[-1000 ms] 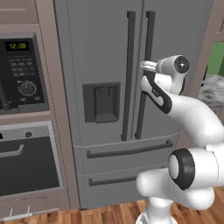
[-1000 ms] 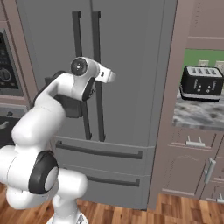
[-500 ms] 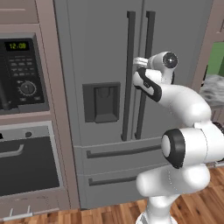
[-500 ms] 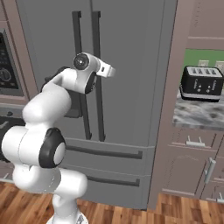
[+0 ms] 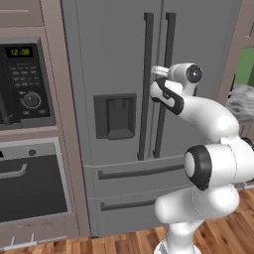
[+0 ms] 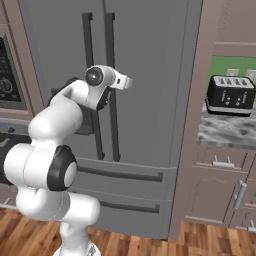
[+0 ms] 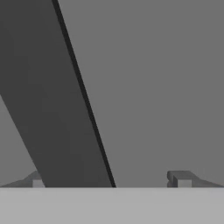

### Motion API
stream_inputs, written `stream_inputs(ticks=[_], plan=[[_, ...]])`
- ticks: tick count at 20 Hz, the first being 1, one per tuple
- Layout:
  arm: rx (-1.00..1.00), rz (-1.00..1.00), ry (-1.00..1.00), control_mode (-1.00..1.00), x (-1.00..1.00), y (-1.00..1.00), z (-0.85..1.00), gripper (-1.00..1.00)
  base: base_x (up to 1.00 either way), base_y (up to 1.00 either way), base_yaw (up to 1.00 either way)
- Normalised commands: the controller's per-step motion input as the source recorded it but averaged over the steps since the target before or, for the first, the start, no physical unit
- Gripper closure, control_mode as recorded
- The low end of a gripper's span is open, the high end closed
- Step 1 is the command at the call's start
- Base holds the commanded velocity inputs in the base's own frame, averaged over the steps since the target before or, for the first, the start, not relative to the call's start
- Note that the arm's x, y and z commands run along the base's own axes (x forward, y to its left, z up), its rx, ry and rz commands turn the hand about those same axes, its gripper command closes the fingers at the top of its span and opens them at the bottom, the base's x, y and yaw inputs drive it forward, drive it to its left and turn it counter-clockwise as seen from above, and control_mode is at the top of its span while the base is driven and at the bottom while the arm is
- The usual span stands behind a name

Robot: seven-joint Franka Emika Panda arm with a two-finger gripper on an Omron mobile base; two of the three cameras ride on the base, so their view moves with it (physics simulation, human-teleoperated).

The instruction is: Open the fridge, remove the banana, squash, and shrimp, and place them on any counter.

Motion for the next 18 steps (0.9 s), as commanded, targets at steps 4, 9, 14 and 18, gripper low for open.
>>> stream_inputs(ticks=[4, 9, 14, 18], plan=[[0.00, 0.00, 0.01, -1.00, 0.12, 0.00, -0.01, 1.00, 0.00, 0.00, 0.00], [0.00, 0.00, 0.00, -1.00, 0.00, 0.00, 0.00, 1.00, 0.00, 0.00, 0.00], [0.00, 0.00, 0.00, -1.00, -0.02, 0.00, -0.04, 1.00, 0.00, 0.00, 0.00], [0.00, 0.00, 0.00, -1.00, -0.42, -0.06, -0.19, 1.00, 0.00, 0.00, 0.00]])
